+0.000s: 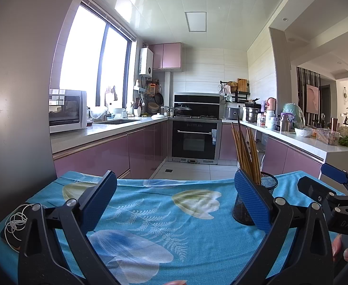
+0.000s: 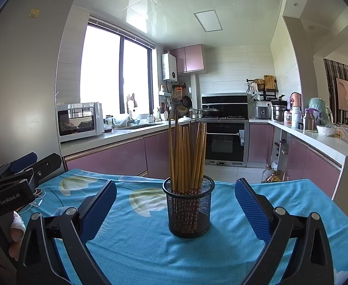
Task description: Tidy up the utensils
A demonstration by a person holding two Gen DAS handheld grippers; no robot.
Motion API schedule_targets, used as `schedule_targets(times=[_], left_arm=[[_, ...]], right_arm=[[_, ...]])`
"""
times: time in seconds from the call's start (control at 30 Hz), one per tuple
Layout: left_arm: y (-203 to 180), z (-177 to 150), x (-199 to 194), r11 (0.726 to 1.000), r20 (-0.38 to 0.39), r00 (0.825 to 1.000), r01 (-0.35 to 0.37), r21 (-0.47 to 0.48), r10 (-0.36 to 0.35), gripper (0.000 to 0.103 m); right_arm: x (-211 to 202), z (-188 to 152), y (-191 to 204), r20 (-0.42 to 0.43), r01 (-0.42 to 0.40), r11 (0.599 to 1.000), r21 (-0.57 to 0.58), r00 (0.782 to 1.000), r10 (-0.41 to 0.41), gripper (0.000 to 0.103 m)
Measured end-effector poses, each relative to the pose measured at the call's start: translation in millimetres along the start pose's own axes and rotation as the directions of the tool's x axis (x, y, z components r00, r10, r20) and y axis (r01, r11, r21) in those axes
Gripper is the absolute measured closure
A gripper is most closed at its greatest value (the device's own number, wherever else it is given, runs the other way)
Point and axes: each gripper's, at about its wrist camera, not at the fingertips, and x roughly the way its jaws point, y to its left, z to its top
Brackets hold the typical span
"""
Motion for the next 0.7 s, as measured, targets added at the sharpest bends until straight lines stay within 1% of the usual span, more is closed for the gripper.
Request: schedule_targets(times=[0.7], left_arm=[[-0.6,-0.6,0.4,1.0,-0.003,1.0,0.0,0.0,0.0,0.006]], right_arm=[[-0.1,-0.3,-1.2,-0.004,0.0,1.0,0.002,1.0,0.0,0.007]])
